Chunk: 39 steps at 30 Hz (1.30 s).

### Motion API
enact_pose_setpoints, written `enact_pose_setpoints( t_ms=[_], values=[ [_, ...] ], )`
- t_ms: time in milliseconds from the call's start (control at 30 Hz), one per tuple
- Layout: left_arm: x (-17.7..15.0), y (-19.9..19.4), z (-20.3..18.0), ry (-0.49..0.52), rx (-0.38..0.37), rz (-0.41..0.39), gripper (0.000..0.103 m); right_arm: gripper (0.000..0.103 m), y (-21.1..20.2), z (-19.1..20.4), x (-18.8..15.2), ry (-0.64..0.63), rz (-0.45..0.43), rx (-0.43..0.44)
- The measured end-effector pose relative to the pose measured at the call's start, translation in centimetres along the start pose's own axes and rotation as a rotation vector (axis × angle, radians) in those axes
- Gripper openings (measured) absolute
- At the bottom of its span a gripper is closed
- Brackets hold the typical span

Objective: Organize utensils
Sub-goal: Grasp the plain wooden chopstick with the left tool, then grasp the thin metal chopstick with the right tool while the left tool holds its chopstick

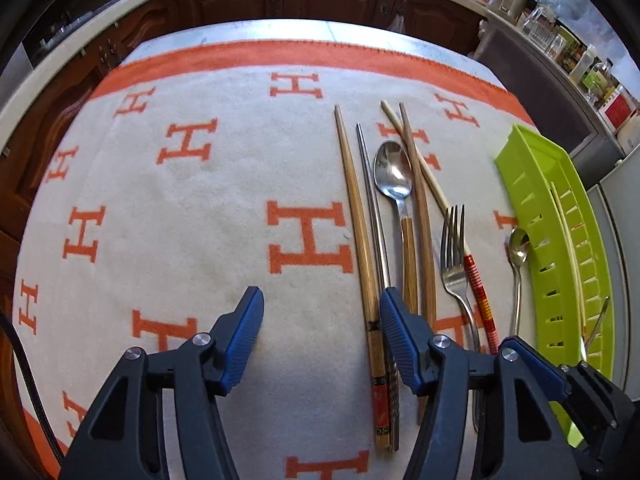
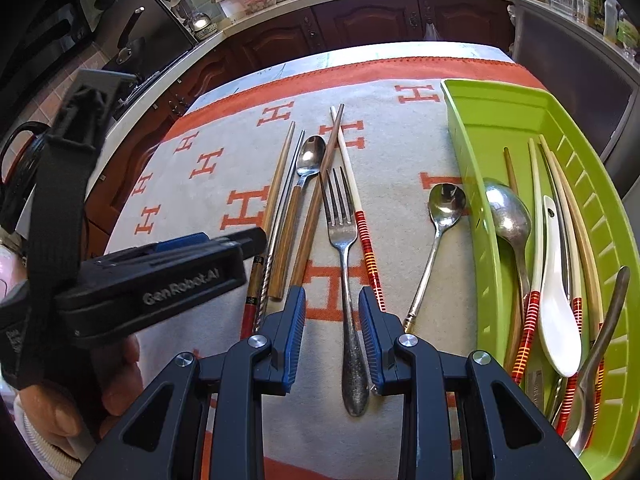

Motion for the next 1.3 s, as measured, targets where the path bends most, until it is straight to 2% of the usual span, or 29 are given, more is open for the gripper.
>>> enact_pose_setpoints(
  t_ms=[133, 200, 267, 500, 533, 567, 600, 867, 1067, 1300],
  values=[
    [-0.1, 0.0, -0.3, 0.006, 0.032, -0.021, 0.06, 0.028, 0.0, -0.2, -0.1, 0.002, -0.004, 0.012],
    [-0.1, 0.4, -0.3, 0.012, 0.059, -0.007, 0.056, 0.028, 0.0, -0.2, -0.2, 0.003, -0.006, 0.015],
    [-0.4, 0.3, -0.5, 0.031, 0.087, -0.026, 0.054, 0.028, -0.1, -0.2, -0.2, 0.002, -0.009, 0.02],
    [-0.4, 0.4, -0.5, 0.035, 0.098, -0.037, 0.053, 0.028, -0.4, -0.3, -0.5, 0.002, -0.008, 0.027],
    [-0.3, 0.4, -0.5, 0.041, 0.09, -0.04, 0.05, 0.028, -0.3, -0.2, -0.6, 0.002, -0.006, 0.027],
    [-0.2, 0.3, -0.6, 0.048, 0.075, -0.048, 0.032, 0.028, -0.3, -0.2, -0.6, 0.001, -0.005, 0.027],
    [-0.3, 0.0, -0.6, 0.047, 0.075, -0.053, 0.005, 0.028, -0.2, -0.1, -0.6, 0.001, -0.004, 0.027],
    [-1.2, -0.8, 2.7, -0.077, -0.027, -0.012, 0.004, 0.028, -0.3, 0.8, 0.2, -0.013, 0.0, 0.048],
    [-2.8, -2.2, 5.3, -0.121, -0.047, -0.018, 0.004, 0.028, 0.4, 3.4, 2.2, -0.066, -0.021, 0.084],
    [-3.6, -2.8, 7.3, -0.144, -0.059, -0.03, 0.004, 0.028, 2.8, 5.9, 3.5, -0.109, 0.0, 0.065]
  ],
)
Point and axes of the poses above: each gripper's, at about its wrist camera, not at the fingertips, and y roughly the way its jaws point, z to its left, x to its top, the point moved 1 cm from there along y, roughly the way its jaws point
